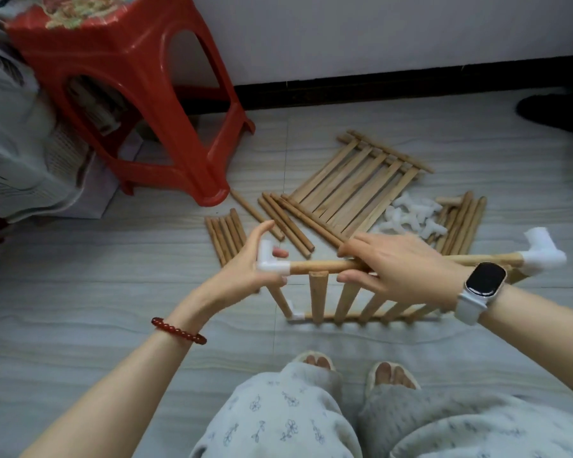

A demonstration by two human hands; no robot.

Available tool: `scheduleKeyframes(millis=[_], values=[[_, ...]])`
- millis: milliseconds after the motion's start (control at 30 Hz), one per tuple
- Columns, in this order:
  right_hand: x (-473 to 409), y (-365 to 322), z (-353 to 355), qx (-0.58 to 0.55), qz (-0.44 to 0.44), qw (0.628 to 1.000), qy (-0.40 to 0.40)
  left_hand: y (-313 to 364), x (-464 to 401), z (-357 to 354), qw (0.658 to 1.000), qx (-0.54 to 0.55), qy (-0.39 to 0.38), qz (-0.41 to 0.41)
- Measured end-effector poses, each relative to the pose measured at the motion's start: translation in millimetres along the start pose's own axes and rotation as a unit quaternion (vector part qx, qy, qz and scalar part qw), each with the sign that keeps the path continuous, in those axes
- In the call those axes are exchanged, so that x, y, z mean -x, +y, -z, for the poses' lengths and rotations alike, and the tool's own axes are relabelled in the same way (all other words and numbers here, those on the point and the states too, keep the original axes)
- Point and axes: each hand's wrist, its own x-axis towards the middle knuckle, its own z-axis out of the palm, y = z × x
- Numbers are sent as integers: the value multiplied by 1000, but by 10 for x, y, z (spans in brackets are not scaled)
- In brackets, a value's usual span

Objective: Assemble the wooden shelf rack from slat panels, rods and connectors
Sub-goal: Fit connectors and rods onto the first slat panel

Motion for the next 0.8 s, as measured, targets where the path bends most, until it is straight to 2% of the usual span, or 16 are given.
scheduleKeyframes(millis=[33,100,200,300,533,700,800], values=[[48,0,-13,11,1,1000,-2,-1,15,-17,997,74,-6,27],[104,-52,-67,35,1,999,-1,31,-18,-127,982,169,59,55],[125,-100,-139,68,3,998,4,143,-104,-291,950,219,197,106],[124,-124,-166,71,-9,997,-8,148,-142,-371,931,232,254,120],[60,-157,-233,77,-6,997,-4,67,-209,-457,913,268,285,119],[38,-122,-229,72,-17,997,-7,54,-251,-422,934,201,261,140],[29,-121,-137,35,-22,998,-38,99,-243,-376,950,149,242,133]])
